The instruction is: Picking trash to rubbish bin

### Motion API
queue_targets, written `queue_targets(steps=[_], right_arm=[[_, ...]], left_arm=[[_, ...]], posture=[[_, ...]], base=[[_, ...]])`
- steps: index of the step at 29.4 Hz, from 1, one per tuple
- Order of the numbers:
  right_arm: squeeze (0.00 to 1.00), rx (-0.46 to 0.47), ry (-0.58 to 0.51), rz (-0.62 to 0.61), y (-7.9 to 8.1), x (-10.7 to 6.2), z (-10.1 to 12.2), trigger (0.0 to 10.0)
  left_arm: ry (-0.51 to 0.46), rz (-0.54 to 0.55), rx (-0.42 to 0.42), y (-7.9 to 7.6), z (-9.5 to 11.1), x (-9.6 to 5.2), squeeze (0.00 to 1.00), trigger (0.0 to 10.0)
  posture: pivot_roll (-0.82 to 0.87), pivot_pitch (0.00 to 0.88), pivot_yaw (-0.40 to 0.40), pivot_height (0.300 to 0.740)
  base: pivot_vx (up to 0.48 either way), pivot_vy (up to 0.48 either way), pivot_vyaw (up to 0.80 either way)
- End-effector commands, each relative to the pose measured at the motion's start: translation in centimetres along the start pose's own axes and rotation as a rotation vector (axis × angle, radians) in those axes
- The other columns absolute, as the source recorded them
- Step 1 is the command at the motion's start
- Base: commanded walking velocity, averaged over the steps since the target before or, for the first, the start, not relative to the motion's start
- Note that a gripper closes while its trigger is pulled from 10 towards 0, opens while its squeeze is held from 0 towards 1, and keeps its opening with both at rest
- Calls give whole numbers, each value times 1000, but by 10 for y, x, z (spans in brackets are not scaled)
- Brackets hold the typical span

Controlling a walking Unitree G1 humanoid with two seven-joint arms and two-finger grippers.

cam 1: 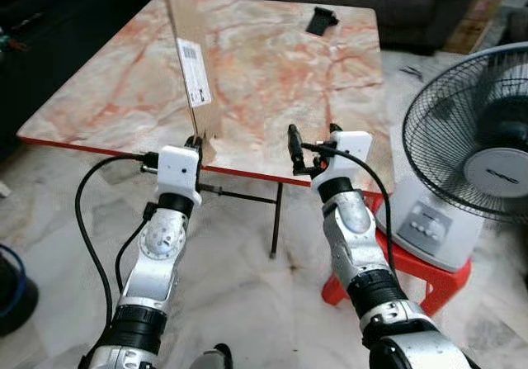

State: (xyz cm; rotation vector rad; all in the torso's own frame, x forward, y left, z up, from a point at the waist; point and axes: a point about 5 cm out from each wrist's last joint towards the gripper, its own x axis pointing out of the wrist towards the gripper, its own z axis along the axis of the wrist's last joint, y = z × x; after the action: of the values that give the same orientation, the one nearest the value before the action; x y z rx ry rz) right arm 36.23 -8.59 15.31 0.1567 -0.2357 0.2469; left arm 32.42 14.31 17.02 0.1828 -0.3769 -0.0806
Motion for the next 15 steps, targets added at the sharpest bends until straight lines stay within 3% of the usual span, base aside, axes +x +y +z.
queue_targets(steps=[1,13,15], right_arm=[[0,-3,2,-1,0,-1,-1,10000],[0,-8,10,3,-2,-2,-3,10000],[0,-9,10,8,-1,-3,-3,10000]], left_arm=[[-8,2,1,-1,3,1,0,10000],[6,6,-1,-4,1,0,0,10000],[13,11,0,-4,0,-2,0,10000]], posture=[[109,90,18,740],[107,110,6,740],[106,116,2,740]], base=[[0,0,0],[0,0,0],[0,0,800]])
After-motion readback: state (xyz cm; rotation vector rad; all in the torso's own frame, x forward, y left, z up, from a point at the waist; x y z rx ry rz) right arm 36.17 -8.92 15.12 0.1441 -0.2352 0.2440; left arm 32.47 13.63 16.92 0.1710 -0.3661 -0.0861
